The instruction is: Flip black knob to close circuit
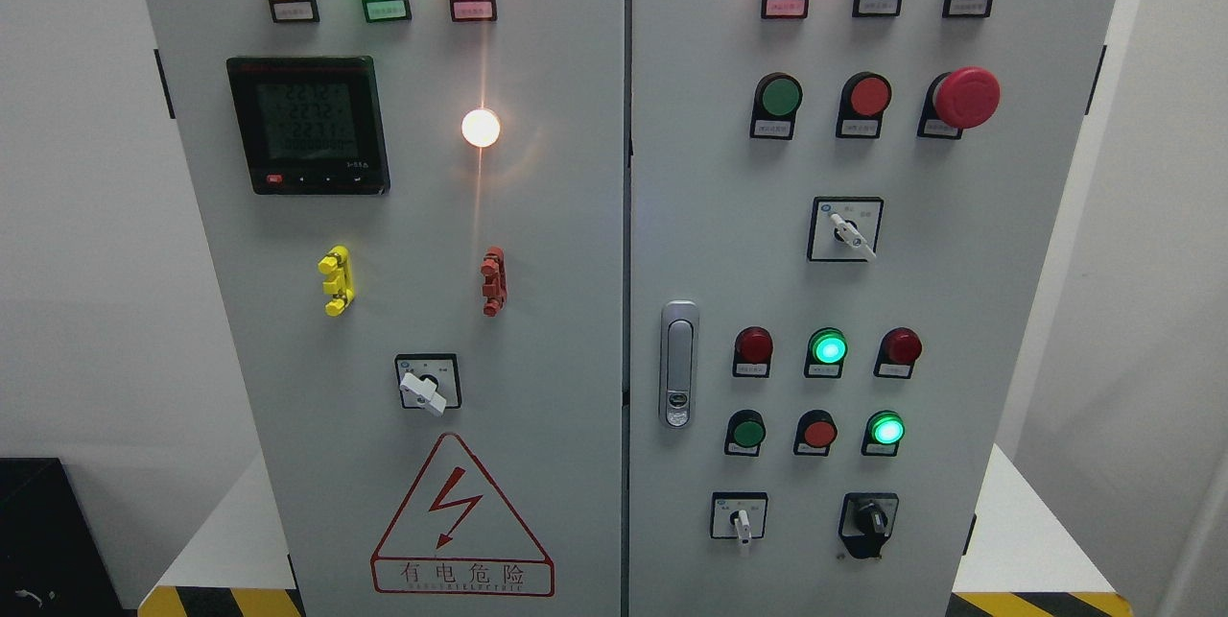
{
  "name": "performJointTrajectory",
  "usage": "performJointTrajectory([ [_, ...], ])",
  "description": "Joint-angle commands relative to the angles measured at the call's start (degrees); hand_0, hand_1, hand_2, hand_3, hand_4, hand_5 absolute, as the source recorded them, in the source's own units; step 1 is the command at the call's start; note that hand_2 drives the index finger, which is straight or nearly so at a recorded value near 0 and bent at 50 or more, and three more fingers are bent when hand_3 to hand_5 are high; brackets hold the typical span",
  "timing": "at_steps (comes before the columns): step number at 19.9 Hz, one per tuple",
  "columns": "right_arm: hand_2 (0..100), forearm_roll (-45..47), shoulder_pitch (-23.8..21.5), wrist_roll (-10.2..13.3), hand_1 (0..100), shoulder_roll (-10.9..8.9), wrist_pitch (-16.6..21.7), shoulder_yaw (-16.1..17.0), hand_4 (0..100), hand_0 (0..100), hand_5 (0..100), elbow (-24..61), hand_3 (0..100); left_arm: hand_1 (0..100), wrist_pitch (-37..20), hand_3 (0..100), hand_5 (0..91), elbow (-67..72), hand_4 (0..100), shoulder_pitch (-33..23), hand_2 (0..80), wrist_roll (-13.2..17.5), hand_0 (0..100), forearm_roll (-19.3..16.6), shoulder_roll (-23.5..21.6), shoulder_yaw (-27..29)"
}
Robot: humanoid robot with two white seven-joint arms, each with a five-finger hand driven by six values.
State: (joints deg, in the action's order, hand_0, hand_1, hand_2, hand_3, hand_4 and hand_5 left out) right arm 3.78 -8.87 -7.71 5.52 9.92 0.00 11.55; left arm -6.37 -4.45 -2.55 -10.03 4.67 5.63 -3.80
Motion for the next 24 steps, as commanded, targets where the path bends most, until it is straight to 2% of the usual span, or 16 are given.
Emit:
performJointTrajectory([
  [1,0,0.0,0.0,0.1,10,0.11,0.0,1.1,0,0,0,-0.1,0,56,0.0,0,0.0,0.0,0,0.0,0.0,0.0,12,0.0,0.0,-0.1],
  [12,0,-0.3,-0.5,-0.2,10,0.02,0.0,0.7,0,0,0,1.1,0,56,0.0,0,0.0,0.1,0,0.0,0.0,0.0,12,0.0,0.0,-0.1],
  [15,0,-0.4,-0.7,-1.7,10,-0.42,0.0,0.4,0,0,0,2.5,0,56,0.0,0,0.0,0.0,0,0.0,0.0,0.0,12,0.0,0.0,0.0],
  [18,0,-1.8,-2.6,-2.4,9,-0.77,-1.3,0.2,0,0,0,8.8,0,56,0.0,0,0.0,0.0,0,0.0,0.0,0.0,12,0.0,0.0,0.0],
  [24,0,-13.2,-4.5,-2.0,8,-0.77,-8.6,1.1,1,0,0,24.8,7,56,0.0,0,0.0,0.0,0,0.0,0.0,0.0,12,0.0,0.0,-0.1],
])
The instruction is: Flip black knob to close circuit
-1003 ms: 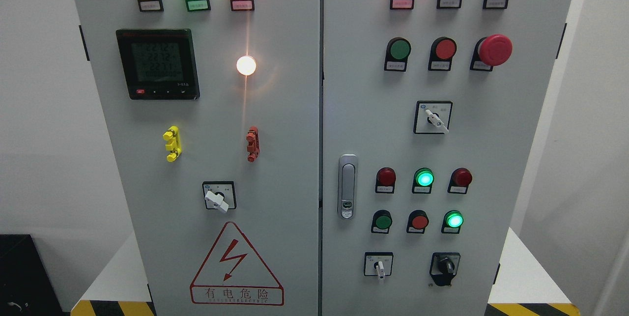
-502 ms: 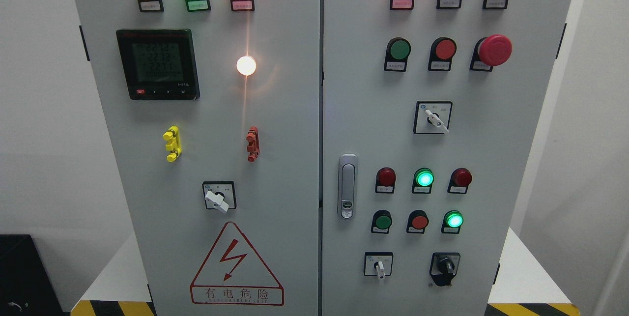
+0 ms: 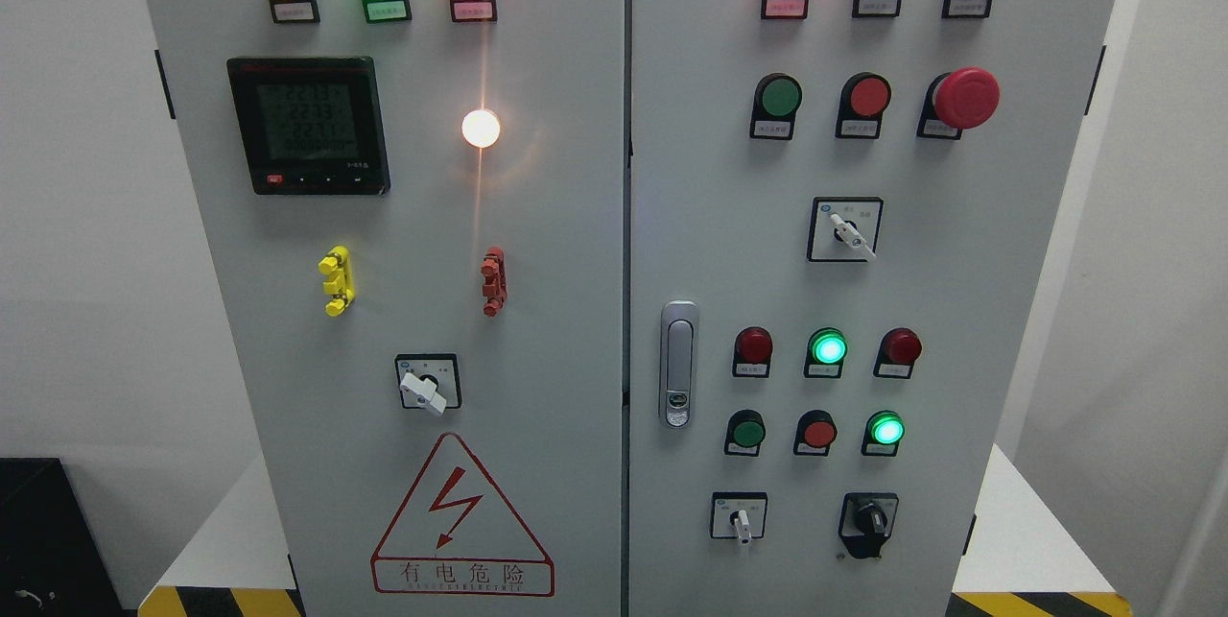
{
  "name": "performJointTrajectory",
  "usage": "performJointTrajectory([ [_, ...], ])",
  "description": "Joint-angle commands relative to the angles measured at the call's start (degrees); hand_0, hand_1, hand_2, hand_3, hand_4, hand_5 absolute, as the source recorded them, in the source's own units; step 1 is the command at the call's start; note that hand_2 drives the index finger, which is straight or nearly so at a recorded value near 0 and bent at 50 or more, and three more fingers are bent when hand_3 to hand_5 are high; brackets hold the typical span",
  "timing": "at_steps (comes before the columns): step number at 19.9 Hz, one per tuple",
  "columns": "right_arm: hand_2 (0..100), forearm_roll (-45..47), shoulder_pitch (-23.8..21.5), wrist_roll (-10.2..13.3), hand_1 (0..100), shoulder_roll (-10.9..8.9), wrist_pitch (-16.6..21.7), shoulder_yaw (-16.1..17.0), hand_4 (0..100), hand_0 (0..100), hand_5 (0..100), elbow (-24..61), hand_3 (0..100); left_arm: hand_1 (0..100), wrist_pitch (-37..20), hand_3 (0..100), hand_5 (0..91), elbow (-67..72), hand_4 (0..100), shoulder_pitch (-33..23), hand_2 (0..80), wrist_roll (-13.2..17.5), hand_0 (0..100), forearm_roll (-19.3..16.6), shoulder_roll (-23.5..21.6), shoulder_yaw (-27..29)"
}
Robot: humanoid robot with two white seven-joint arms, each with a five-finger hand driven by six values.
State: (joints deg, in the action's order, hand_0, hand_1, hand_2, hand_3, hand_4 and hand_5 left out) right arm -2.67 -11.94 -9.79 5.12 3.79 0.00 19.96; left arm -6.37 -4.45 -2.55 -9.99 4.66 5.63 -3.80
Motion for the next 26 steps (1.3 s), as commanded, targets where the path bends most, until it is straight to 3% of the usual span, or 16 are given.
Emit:
performJointTrajectory([
  [1,0,-8.6,-1.4,0.2,8,-0.37,-2.8,1.1,2,0,0,18.2,8,56,0.0,0,0.0,0.1,0,0.0,0.0,0.0,12,0.0,0.0,0.0],
  [2,1,-10.9,-1.4,0.5,8,-0.37,-2.8,1.1,3,0,0,19.7,9,56,0.0,0,0.0,0.0,0,0.0,0.0,0.0,12,0.0,0.0,0.0],
  [5,6,-18.3,-1.3,4.4,8,-0.46,-2.3,1.2,9,0,0,22.7,13,56,0.0,0,0.0,0.0,0,0.0,0.0,0.0,12,0.0,0.0,-0.1],
  [9,16,-26.2,-1.3,5.9,8,-0.29,-1.4,3.1,22,0,1,29.6,24,56,0.0,0,0.0,0.1,0,0.0,0.0,0.0,12,0.0,0.0,0.0],
  [12,19,-32.5,-1.5,6.7,8,-0.20,0.0,4.5,26,0,5,35.0,28,56,0.0,0,0.0,0.0,0,0.0,0.0,0.0,12,0.0,0.0,0.0],
  [17,25,-38.2,-2.4,7.6,8,0.24,0.5,6.1,35,0,15,45.9,37,56,0.0,0,0.0,0.1,0,0.0,0.0,0.0,12,0.0,0.0,0.0],
  [23,35,-45.0,-2.8,9.1,8,1.47,0.2,7.7,49,0,36,56.8,52,56,0.0,0,0.0,0.0,0,0.0,0.0,0.0,12,0.0,0.0,0.0],
  [26,45,-47.4,-2.7,10.6,9,1.47,0.0,7.7,61,0,53,61.1,68,56,0.0,0,0.0,0.1,0,0.0,0.0,0.0,12,0.0,0.0,0.0],
])
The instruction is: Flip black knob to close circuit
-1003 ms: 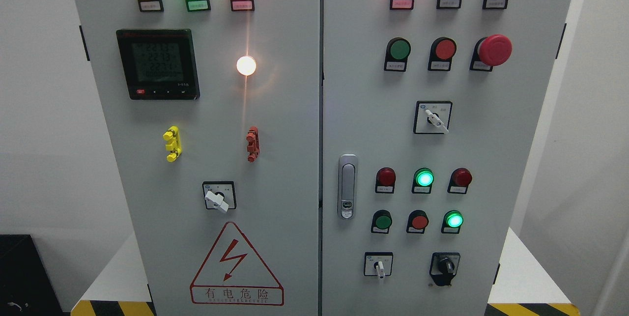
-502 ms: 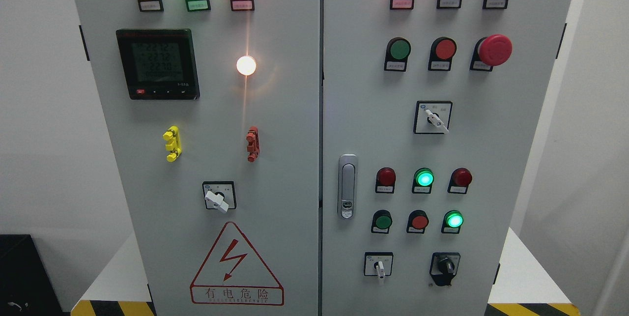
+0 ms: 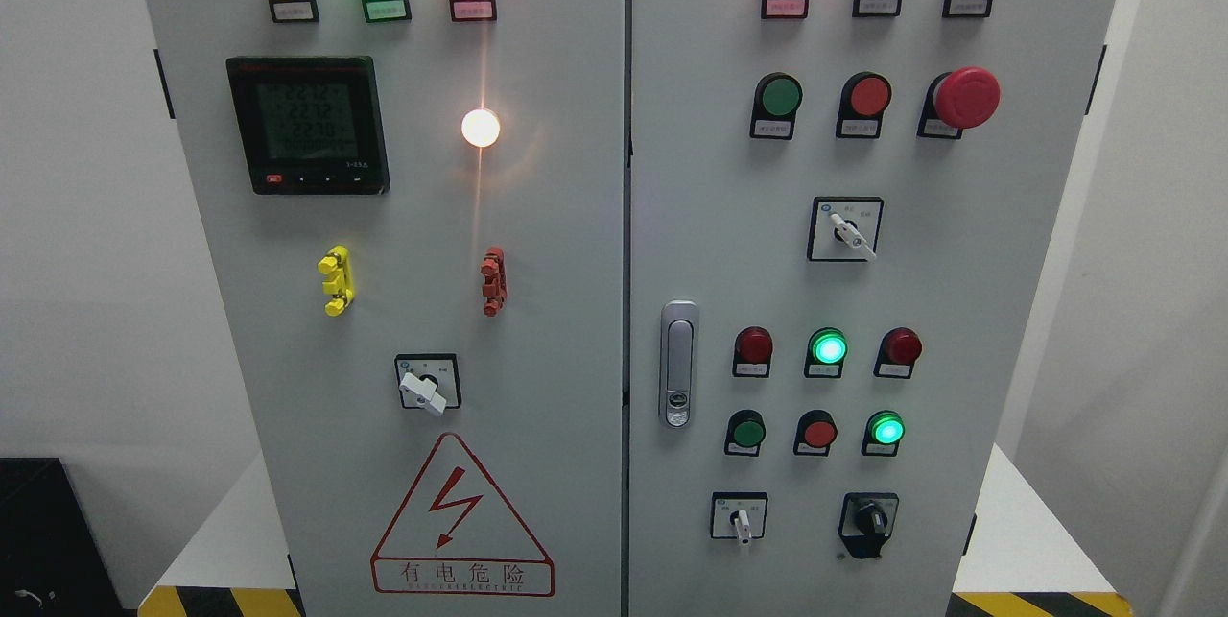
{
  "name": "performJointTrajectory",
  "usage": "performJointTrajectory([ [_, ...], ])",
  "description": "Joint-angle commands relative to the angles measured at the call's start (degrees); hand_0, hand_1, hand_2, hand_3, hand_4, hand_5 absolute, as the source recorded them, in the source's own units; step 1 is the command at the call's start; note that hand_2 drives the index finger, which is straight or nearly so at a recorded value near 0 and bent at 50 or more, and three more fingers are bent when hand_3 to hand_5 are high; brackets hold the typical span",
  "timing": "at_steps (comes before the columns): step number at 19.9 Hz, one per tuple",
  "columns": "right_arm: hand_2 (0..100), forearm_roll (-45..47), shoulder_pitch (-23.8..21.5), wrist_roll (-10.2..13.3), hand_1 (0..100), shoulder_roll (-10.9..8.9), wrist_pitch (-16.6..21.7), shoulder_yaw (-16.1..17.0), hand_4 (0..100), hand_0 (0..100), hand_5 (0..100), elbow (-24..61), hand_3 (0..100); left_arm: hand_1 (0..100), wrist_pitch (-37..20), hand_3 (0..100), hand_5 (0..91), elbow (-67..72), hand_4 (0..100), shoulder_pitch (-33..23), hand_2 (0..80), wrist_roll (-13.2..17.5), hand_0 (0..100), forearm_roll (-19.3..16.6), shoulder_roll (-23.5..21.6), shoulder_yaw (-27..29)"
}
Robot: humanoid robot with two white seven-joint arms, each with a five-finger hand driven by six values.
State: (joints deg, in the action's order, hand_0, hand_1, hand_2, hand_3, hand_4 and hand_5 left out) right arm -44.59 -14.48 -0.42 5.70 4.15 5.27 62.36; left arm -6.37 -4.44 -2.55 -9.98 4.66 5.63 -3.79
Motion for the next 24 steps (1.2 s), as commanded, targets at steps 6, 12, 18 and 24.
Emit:
performJointTrajectory([
  [6,67,-10.9,0.1,3.4,10,0.89,-2.2,2.9,79,0,74,26.8,87,56,0.0,0,0.0,0.0,0,0.0,0.0,0.0,12,0.0,0.0,-0.1],
  [12,87,-16.2,1.9,3.6,10,0.89,-4.9,2.9,90,0,90,32.0,100,56,0.0,0,0.0,0.0,0,0.0,0.0,0.0,12,0.0,0.0,0.0],
  [18,90,-20.7,4.1,3.2,5,1.06,-5.8,2.9,94,0,94,35.6,100,56,0.0,0,0.0,0.0,0,0.0,0.0,-0.1,12,0.0,0.0,0.0],
  [24,90,-23.3,6.2,1.9,0,1.06,-5.7,2.6,95,0,96,37.1,100,56,0.0,0,0.0,0.0,0,0.0,0.0,0.0,12,0.0,0.0,0.0],
])
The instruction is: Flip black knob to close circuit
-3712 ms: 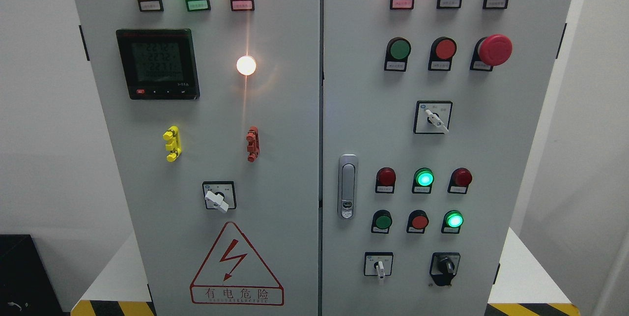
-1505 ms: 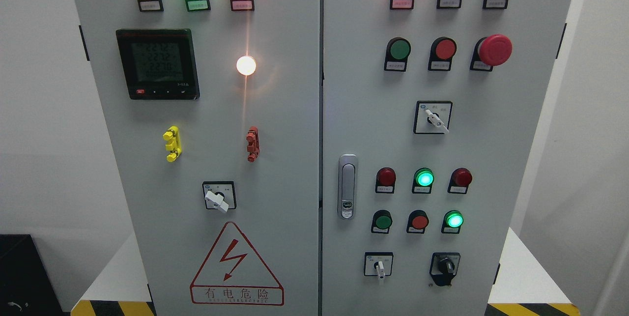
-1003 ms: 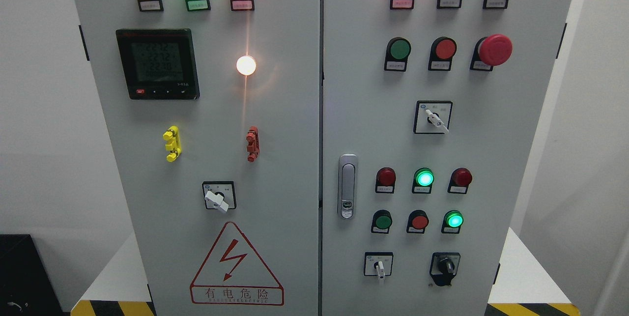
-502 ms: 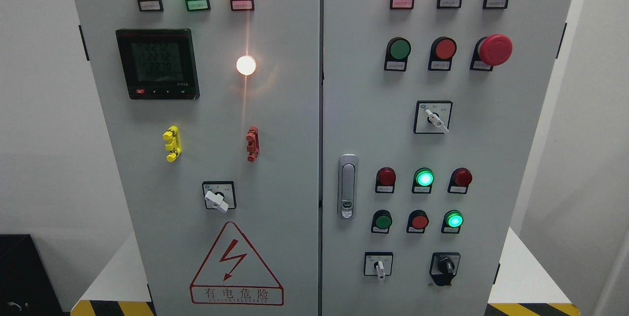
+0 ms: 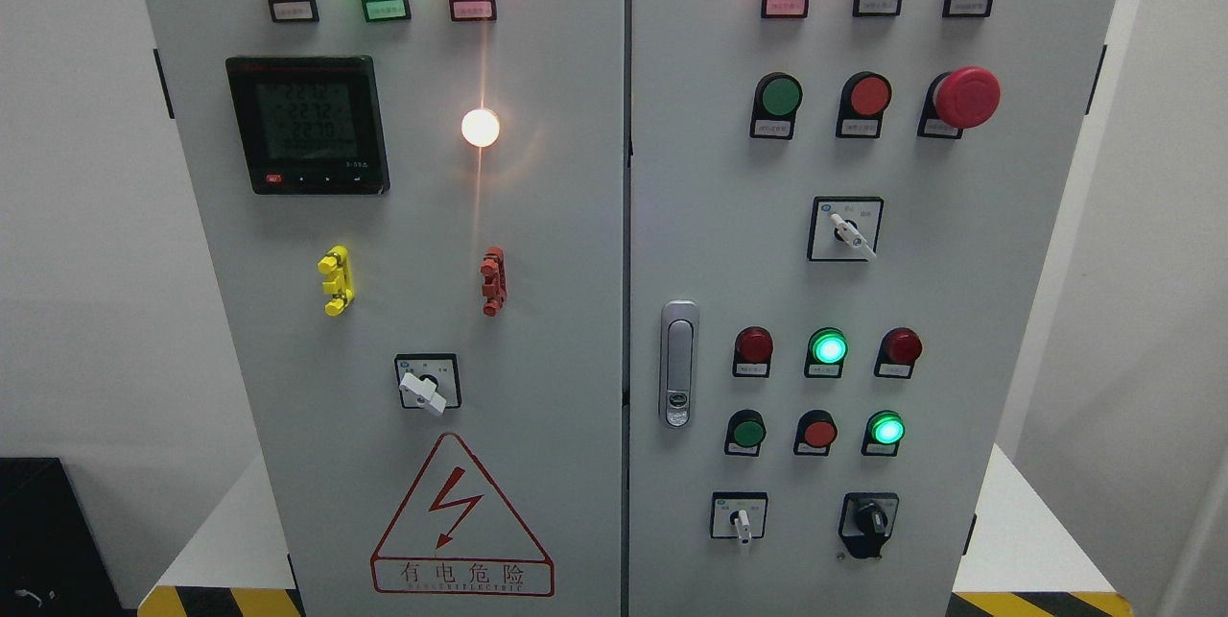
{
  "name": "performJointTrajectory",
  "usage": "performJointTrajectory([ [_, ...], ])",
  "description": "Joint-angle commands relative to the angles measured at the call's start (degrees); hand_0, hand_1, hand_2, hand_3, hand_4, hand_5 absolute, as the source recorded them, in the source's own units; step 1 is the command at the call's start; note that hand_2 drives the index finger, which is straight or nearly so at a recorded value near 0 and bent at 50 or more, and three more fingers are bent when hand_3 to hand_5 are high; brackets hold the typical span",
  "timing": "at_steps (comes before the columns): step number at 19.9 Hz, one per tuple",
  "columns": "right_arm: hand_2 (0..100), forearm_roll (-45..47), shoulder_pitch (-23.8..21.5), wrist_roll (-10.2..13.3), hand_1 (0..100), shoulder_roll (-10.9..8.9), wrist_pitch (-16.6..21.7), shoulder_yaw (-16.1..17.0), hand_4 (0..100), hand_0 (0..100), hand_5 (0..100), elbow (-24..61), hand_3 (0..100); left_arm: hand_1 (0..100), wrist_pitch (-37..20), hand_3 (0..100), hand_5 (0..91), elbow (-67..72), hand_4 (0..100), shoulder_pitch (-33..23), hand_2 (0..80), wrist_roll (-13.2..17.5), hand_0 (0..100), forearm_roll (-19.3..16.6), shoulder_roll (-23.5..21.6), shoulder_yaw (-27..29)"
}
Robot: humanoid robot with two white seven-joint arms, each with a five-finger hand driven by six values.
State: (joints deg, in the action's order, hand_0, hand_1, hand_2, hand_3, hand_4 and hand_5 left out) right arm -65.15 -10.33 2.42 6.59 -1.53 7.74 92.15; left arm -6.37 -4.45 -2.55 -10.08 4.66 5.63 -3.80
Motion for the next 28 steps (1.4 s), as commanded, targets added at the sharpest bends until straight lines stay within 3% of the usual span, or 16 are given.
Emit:
performJointTrajectory([
  [1,91,-2.8,2.6,-1.5,0,0.09,-0.1,0.2,95,0,96,7.4,100,56,0.0,0,0.0,0.1,0,0.0,0.0,0.1,12,0.0,0.0,0.0],
  [10,91,-4.4,5.1,-1.4,0,-0.53,-1.6,-1.7,96,0,96,10.1,100,56,0.0,0,0.0,0.0,0,0.0,0.0,0.1,12,0.0,0.0,0.0],
  [13,91,-5.4,6.7,-1.9,0,-0.44,-2.1,-1.7,96,0,97,11.7,100,56,0.0,0,0.0,0.0,0,0.0,0.0,0.1,12,0.0,0.0,-0.1],
  [17,91,-5.5,11.2,-4.3,0,-0.96,-3.2,-1.1,96,0,97,11.2,100,56,0.0,0,0.0,0.0,0,0.0,0.0,0.1,12,0.0,0.0,-0.1],
  [19,91,-5.5,12.7,-4.7,0,-2.10,-3.3,-0.9,96,0,97,10.3,100,56,0.0,0,0.0,0.0,0,0.0,0.0,0.1,12,0.0,0.1,-0.1],
  [28,91,-8.3,15.5,-5.2,0,-2.02,-3.4,-0.9,96,0,97,7.2,100,56,0.0,0,0.0,0.0,0,0.0,0.0,0.1,12,0.0,0.0,0.0],
])
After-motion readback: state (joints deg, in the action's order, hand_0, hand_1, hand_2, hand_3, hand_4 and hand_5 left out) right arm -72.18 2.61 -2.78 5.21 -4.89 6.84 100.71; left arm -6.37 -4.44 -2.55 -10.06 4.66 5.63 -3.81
